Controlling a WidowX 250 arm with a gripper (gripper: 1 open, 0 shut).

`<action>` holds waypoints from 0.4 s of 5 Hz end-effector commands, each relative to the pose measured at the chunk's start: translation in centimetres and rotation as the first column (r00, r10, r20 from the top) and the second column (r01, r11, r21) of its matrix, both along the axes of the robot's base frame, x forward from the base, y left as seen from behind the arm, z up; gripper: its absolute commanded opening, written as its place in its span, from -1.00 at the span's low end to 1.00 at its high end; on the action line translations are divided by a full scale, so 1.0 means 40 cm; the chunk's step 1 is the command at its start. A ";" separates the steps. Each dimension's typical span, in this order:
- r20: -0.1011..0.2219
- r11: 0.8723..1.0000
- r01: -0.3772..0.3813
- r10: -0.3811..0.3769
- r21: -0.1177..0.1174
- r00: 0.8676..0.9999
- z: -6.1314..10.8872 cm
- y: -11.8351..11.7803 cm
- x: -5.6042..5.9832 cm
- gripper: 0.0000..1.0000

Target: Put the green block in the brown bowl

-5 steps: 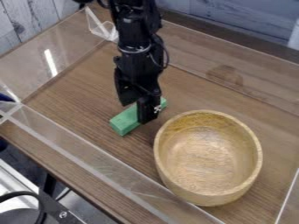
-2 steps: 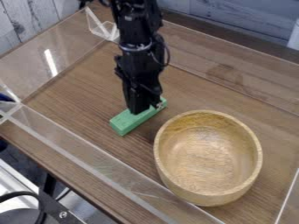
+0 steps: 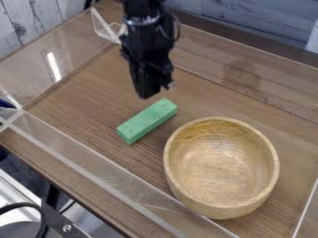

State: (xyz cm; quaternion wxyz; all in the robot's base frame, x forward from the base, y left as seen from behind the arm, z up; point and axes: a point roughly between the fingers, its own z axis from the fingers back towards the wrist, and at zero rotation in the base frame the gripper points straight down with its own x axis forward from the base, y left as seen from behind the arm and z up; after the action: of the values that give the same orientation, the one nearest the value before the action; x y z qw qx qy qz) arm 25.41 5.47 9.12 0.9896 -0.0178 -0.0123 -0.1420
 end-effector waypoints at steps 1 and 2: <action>0.068 1.000 -0.006 0.005 0.019 0.998 0.027 0.014 0.021 -1.00; 0.062 1.000 -0.001 -0.001 0.018 0.998 0.021 0.016 0.016 1.00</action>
State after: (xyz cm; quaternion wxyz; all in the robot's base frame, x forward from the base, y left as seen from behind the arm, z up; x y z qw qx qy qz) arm 25.52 5.65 8.85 0.9887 -0.0132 -0.0206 -0.1480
